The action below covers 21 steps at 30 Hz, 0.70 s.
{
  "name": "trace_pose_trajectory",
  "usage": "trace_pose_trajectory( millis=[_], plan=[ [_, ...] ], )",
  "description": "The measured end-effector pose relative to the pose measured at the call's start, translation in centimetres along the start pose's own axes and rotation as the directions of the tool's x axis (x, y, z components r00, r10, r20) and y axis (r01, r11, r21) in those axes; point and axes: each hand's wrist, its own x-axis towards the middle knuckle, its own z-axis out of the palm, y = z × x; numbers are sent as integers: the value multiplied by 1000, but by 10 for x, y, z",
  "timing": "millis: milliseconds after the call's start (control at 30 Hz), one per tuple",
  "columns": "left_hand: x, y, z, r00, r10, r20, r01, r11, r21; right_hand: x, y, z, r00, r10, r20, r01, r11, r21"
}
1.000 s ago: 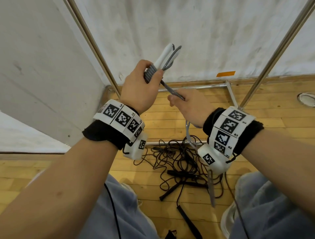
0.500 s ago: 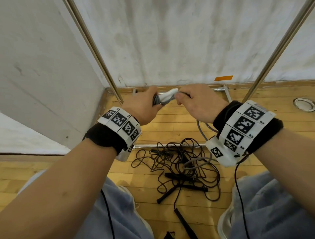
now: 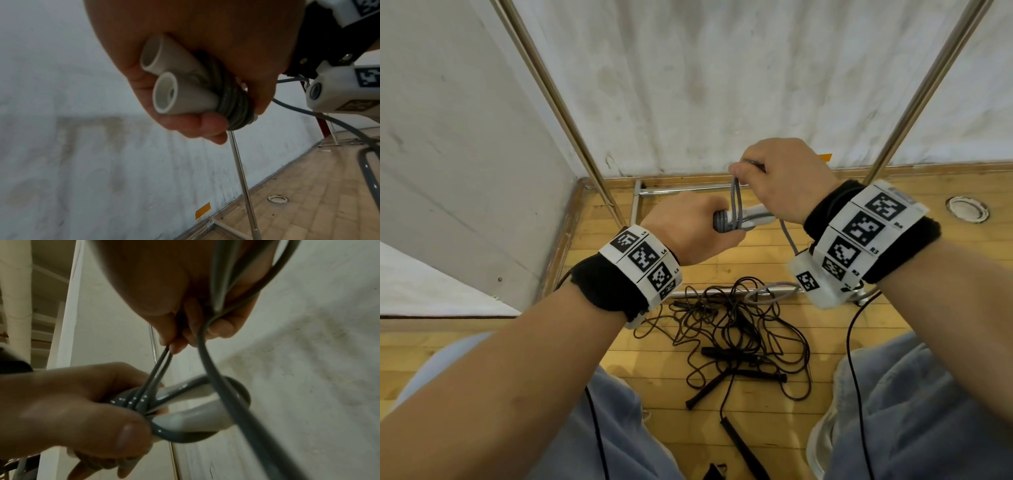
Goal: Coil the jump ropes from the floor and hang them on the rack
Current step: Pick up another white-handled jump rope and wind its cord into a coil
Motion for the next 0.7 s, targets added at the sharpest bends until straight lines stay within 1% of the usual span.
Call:
trace_pose_trajectory(
  millis=[67,133,233,333,400,467,500,567,600,700],
  plan=[
    [-2,1,-2,999,35,-28,-37,998,-49,2,4,-3,1000,21,-19,-20,999,27],
    [-5,3,-6,995,82,-52,-86,994,-72,4,10,-8,998,62,-26,-59,991,116],
    [-11,5,-16,986,140,-89,-149,983,-107,6,18,-17,993,106,46,-113,970,214],
    [-16,7,-25,975,157,-157,-190,956,-225,7,20,-19,985,133,108,-162,934,317],
    [-17,9,-28,970,110,-216,-179,925,-335,7,20,-13,983,115,145,-162,914,371],
    [-17,11,-29,963,11,-270,-142,871,-471,6,17,-4,964,117,238,-199,911,361],
    [-16,12,-30,956,-39,-289,-128,835,-535,5,16,0,952,125,278,-232,889,395],
    [-14,13,-33,945,-115,-306,-117,756,-644,3,9,7,940,133,316,-295,782,549],
    [-13,14,-35,940,-151,-307,-111,714,-691,4,6,10,939,132,317,-304,746,592],
    [-9,15,-42,921,-278,-275,-81,553,-829,9,-1,14,933,95,347,-299,742,600]
  ],
)
